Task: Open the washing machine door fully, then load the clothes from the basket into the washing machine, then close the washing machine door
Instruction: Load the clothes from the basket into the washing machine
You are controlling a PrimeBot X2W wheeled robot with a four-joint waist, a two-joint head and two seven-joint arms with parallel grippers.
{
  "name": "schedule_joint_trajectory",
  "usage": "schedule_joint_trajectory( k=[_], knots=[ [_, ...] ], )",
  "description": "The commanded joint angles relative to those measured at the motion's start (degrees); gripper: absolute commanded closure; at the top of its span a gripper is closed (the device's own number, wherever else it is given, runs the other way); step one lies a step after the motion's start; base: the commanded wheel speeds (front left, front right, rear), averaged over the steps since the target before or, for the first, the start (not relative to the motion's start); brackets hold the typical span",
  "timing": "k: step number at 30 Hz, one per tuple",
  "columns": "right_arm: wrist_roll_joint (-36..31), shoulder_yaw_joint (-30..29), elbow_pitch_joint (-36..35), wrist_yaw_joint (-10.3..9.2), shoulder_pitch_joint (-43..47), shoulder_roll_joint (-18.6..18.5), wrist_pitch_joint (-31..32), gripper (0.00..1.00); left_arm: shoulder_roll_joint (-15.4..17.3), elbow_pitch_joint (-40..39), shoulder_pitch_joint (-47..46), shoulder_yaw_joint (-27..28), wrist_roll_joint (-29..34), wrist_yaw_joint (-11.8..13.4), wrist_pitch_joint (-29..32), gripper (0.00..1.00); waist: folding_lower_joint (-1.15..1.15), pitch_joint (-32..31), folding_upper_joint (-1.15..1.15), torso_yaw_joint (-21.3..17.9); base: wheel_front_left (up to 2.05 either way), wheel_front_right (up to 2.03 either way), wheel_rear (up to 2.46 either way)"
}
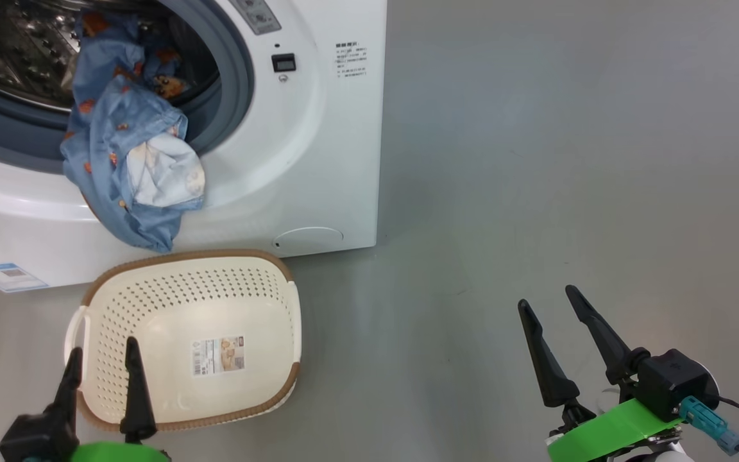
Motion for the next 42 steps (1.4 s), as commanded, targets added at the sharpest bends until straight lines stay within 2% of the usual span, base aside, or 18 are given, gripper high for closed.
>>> schedule_joint_trajectory(
  k=[1,9,18,22,31,42],
  knots=[
    [-0.32,1.45,-1.59,0.09,-0.32,0.11,-0.09,0.0,0.84,-0.75,-2.47,1.87,-0.54,-0.11,-0.26,0.0,0.0,0.24,0.0,0.0,0.0,0.0,0.0],
    [-0.11,1.94,-2.02,0.09,-1.56,0.15,-0.51,0.0,1.17,5.19,-9.04,2.04,-2.1,-1.97,0.64,0.0,0.0,4.12,0.0,-0.9,0.0,0.0,0.0],
    [0.66,2.22,-1.93,0.09,-3.84,0.17,-1.61,0.0,2.77,14.23,-19.65,3.01,-4.58,-5.35,2.85,0.0,0.0,10.43,0.0,-3.27,0.0,0.0,0.0],
    [1.17,2.47,-1.75,0.09,-5.15,0.2,-2.35,0.0,4.41,18.67,-25.39,3.44,-5.61,-7.09,5.15,0.0,0.0,13.55,0.0,-4.57,0.0,0.0,0.0],
    [2.95,2.6,-0.43,0.09,-8.21,0.25,-3.91,0.0,9.01,25.25,-36.7,5.33,-7.49,-8.32,11.59,0.0,0.0,19.19,0.0,-7.15,0.0,0.0,0.0],
    [6.01,3.43,0.08,0.09,-11.13,0.26,-4.37,0.0,15.87,26.46,-44.75,6.67,-10.51,-10.42,23.34,0.0,0.0,22.4,0.0,-9.11,0.0,0.0,0.0]
  ],
)
